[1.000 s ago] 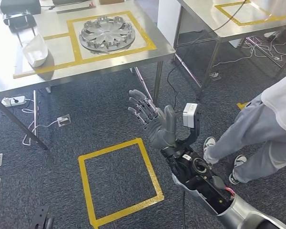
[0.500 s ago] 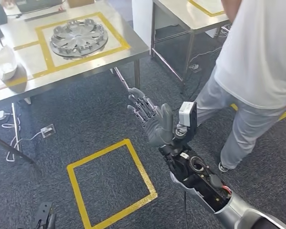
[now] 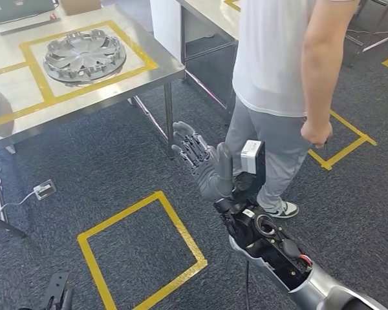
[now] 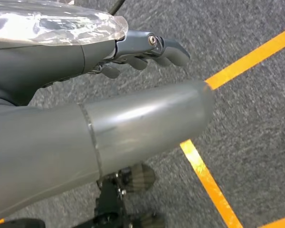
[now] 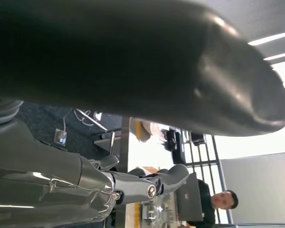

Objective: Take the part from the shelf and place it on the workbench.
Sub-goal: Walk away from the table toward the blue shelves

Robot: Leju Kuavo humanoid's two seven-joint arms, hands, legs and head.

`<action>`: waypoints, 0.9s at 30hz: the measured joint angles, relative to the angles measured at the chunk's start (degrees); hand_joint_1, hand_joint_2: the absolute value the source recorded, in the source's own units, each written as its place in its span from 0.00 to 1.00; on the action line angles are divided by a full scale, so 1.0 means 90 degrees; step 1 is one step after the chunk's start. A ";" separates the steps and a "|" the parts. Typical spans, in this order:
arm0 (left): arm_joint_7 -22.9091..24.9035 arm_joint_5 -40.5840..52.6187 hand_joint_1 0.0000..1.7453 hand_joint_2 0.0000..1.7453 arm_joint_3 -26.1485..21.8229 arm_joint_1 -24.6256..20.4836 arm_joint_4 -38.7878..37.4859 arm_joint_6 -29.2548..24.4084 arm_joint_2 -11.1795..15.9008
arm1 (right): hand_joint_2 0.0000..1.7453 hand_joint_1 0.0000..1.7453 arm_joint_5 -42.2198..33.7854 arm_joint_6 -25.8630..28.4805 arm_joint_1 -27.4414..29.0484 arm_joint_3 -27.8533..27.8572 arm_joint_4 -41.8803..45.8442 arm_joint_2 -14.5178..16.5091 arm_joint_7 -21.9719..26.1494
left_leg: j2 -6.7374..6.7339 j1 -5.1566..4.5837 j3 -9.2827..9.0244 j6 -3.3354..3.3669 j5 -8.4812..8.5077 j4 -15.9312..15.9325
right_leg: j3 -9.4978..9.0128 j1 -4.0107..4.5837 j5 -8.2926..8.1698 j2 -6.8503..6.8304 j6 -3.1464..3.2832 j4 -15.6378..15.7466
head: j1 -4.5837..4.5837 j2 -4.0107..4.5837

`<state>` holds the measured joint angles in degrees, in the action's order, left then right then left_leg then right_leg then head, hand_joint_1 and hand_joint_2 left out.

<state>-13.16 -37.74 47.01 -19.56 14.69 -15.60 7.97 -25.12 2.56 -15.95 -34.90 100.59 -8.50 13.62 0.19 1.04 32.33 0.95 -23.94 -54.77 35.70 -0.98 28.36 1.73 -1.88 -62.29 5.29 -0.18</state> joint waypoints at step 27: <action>0.0142 -0.0249 0.00 0.00 0.0000 0.0048 -0.0002 -0.0108 0.0038 | 0.00 0.00 -0.0053 -0.0071 -0.0029 -0.0010 -0.0005 0.0024 -0.0035 | 0.0122 0.0013 -0.0008 -0.0158 -0.0015 -0.0036 | -0.0388 0.0033 -0.0494 0.0324 0.0135 0.0841 | -0.0057 0.0001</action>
<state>-11.89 -39.98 47.01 -19.13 14.67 -16.57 8.31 -25.60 1.92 -16.21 -34.99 100.54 -8.29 13.31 1.28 1.15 32.25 -0.47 -24.07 -55.10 32.22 -0.68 23.92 4.65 -0.66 -54.72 4.78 -0.17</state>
